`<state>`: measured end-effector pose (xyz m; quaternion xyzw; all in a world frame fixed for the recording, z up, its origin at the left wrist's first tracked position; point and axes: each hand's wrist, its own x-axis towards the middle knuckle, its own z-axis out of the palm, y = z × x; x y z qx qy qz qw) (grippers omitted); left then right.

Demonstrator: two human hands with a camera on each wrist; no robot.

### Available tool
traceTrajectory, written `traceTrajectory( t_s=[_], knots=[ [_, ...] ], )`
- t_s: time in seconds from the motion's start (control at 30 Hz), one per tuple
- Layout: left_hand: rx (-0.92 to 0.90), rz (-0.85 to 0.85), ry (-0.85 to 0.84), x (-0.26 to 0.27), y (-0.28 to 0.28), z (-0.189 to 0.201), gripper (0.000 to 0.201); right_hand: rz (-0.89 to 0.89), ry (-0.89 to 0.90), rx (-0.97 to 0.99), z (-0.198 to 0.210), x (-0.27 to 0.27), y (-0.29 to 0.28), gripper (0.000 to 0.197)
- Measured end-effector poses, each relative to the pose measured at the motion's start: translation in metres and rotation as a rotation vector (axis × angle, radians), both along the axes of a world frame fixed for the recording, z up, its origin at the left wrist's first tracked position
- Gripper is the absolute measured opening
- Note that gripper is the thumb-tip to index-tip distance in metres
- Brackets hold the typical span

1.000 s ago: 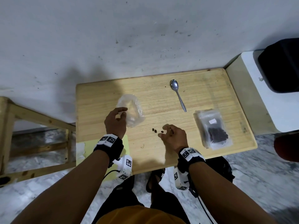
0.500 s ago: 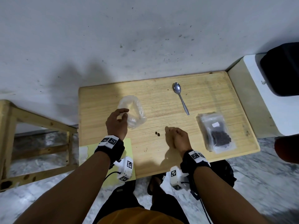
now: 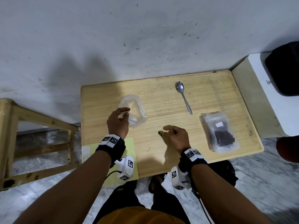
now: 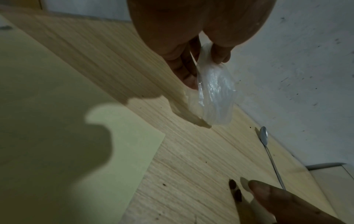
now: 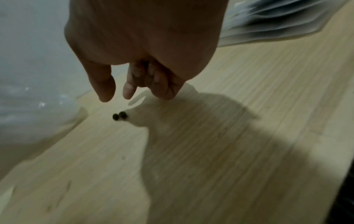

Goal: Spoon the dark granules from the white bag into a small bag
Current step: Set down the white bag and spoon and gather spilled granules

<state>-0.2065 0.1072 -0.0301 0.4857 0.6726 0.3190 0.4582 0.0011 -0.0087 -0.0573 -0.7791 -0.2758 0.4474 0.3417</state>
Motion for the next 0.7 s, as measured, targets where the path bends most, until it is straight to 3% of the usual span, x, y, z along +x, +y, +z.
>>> traceTrajectory(
  t_s=[0.03,0.13,0.37,0.43,0.5,0.6,0.7],
  knots=[
    [-0.004,0.002,-0.003,0.0,0.0,0.0,0.024,0.021,-0.035,-0.007,-0.003,-0.002,-0.001,0.008],
    [-0.009,-0.002,-0.001,0.0,0.001,-0.001,0.023,0.108,-0.183,-0.042,-0.012,-0.007,-0.004,0.022],
    [0.0,-0.022,0.0,0.001,0.004,0.0,0.023,0.296,-0.331,-0.03,-0.012,-0.007,-0.001,0.005],
    [0.0,-0.025,0.003,0.002,0.005,0.001,0.023,0.283,-0.314,-0.017,-0.005,-0.007,0.001,0.015],
    [0.005,-0.031,0.009,0.003,0.006,0.002,0.022,0.109,-0.134,-0.01,-0.003,-0.006,0.002,0.03],
    [0.002,-0.033,0.002,0.005,0.007,0.004,0.024,-0.235,0.271,-0.035,0.002,-0.004,0.0,0.047],
    [0.003,-0.034,-0.004,0.007,0.007,0.006,0.025,-0.367,0.497,-0.047,0.007,-0.004,-0.001,0.032]
  ],
)
